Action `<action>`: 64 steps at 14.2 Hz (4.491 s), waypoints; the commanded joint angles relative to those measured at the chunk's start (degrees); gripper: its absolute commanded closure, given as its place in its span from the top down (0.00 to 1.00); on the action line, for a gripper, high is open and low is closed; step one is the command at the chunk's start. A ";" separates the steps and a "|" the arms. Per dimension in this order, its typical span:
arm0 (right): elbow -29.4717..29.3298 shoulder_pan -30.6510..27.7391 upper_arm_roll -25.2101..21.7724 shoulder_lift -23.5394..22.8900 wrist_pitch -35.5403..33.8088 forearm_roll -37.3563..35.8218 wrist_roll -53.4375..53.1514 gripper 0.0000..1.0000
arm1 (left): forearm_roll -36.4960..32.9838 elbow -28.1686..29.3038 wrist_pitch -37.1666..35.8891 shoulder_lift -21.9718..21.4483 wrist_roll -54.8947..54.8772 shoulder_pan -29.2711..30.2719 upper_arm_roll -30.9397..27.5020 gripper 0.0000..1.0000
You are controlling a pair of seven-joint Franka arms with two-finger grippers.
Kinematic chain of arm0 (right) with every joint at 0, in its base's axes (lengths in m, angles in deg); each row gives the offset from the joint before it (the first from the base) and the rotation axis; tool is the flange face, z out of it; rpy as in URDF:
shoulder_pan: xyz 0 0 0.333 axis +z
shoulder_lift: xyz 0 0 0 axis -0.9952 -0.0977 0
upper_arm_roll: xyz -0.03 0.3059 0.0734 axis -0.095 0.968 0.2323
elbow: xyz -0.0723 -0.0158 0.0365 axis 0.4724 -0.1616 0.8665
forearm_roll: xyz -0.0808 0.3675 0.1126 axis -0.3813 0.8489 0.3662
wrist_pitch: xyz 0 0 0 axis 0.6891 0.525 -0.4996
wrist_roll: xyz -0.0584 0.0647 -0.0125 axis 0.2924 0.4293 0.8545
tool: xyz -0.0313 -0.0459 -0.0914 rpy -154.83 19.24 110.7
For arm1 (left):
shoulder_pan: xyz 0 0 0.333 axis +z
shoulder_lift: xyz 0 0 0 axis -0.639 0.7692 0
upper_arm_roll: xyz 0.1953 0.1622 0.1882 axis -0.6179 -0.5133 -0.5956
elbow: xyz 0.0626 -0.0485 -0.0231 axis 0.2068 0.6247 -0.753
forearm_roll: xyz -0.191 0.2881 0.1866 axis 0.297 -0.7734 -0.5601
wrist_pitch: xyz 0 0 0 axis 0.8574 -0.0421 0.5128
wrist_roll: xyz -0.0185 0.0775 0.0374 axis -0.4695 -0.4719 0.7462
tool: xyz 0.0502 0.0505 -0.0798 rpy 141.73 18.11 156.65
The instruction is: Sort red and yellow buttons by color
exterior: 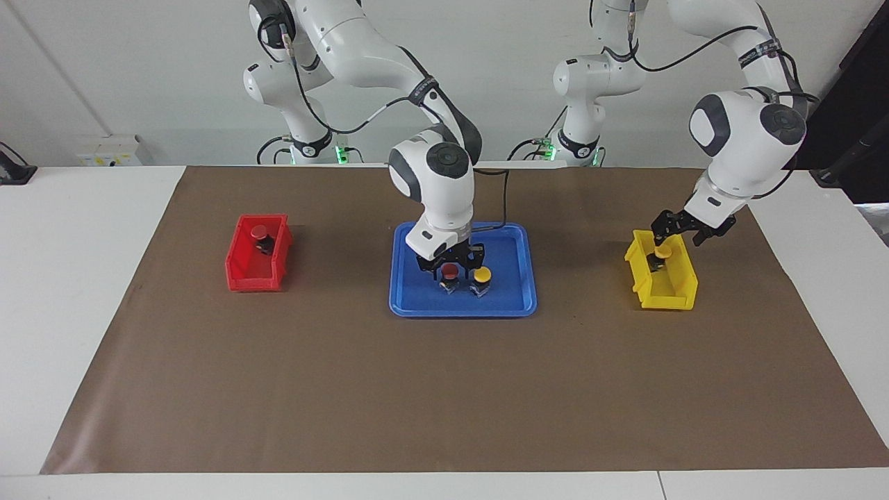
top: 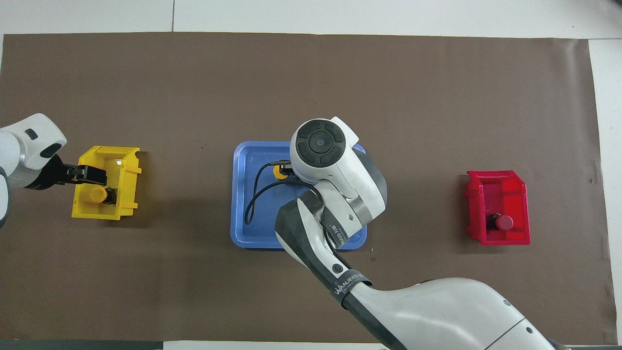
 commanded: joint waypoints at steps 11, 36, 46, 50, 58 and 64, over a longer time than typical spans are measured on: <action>0.39 -8.96 -0.44 9.63 -8.39 -0.29 10.88 0.22 | 4.20 -16.22 1.35 13.13 44.37 -30.24 0.45 0.98; 35.37 -40.63 -0.62 29.01 3.09 -0.46 55.04 0.22 | 3.49 -20.71 5.25 23.78 53.18 -36.50 0.01 0.02; 39.15 -40.72 -0.71 29.62 6.08 -0.72 56.27 0.30 | 3.32 -21.24 -11.39 11.21 14.30 -8.23 -0.95 0.01; 38.45 -40.64 -0.71 29.53 5.20 -0.72 56.36 0.62 | 3.32 -17.73 -6.21 11.30 2.65 -0.82 -0.95 0.01; 22.38 -40.11 -0.53 27.60 -11.56 -0.72 56.01 0.63 | 0.86 -11.05 1.44 11.21 -3.24 2.35 -1.13 0.02; 8.05 -40.11 -0.26 28.03 -25.27 -0.55 54.43 1.00 | 0.77 -5.68 6.64 11.30 -3.24 2.35 -1.13 0.02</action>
